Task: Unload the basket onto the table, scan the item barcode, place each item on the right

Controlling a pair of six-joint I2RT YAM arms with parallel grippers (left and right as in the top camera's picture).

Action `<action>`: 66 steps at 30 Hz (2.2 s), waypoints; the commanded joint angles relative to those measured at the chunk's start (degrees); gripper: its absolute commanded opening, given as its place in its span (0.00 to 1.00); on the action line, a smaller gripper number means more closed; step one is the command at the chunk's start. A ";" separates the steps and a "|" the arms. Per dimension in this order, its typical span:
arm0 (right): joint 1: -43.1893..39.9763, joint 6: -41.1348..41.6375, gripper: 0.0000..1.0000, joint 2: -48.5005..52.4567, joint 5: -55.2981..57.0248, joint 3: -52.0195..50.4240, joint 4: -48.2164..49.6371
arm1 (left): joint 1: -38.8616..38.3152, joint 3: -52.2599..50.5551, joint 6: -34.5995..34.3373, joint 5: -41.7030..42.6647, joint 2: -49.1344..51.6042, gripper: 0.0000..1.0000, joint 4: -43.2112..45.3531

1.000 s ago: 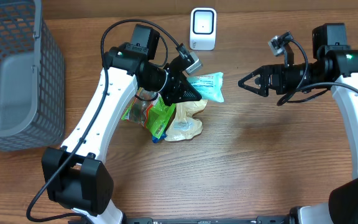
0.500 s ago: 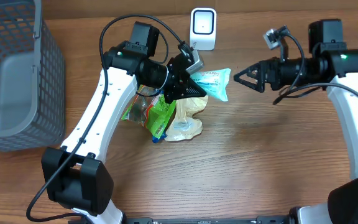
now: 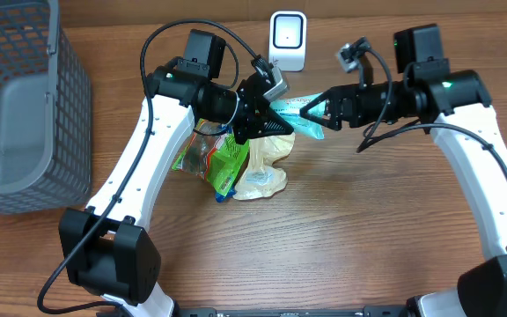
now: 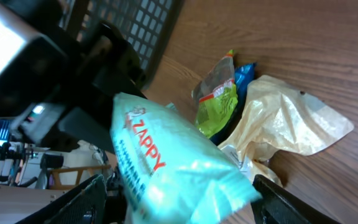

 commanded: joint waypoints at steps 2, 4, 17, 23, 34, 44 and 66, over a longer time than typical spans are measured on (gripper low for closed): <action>1.46 3.87 0.72 2.93 0.98 1.36 2.23 | 0.20 0.33 -1.77 2.27 -1.20 0.04 0.48; 1.51 5.51 0.64 3.78 0.81 1.36 3.45 | 0.20 0.33 -1.77 2.25 -1.20 0.04 0.46; -2.64 8.24 0.18 3.13 -0.09 1.42 0.52 | 1.77 0.33 -20.28 -29.11 -1.20 0.04 0.76; -5.53 12.83 0.17 2.34 1.66 1.42 -3.72 | 2.99 0.33 -34.49 -45.66 -1.20 0.04 0.70; -5.92 15.96 0.10 2.34 5.77 1.46 -8.44 | 2.99 0.33 -36.65 -53.92 -1.20 0.16 0.79; -7.63 15.85 0.04 2.34 5.90 1.46 -8.90 | 2.89 0.33 -36.72 -53.18 -1.20 0.61 0.72; -7.63 29.05 0.04 2.34 -15.61 1.46 -18.67 | 2.86 0.15 -48.94 -40.52 3.37 0.59 0.79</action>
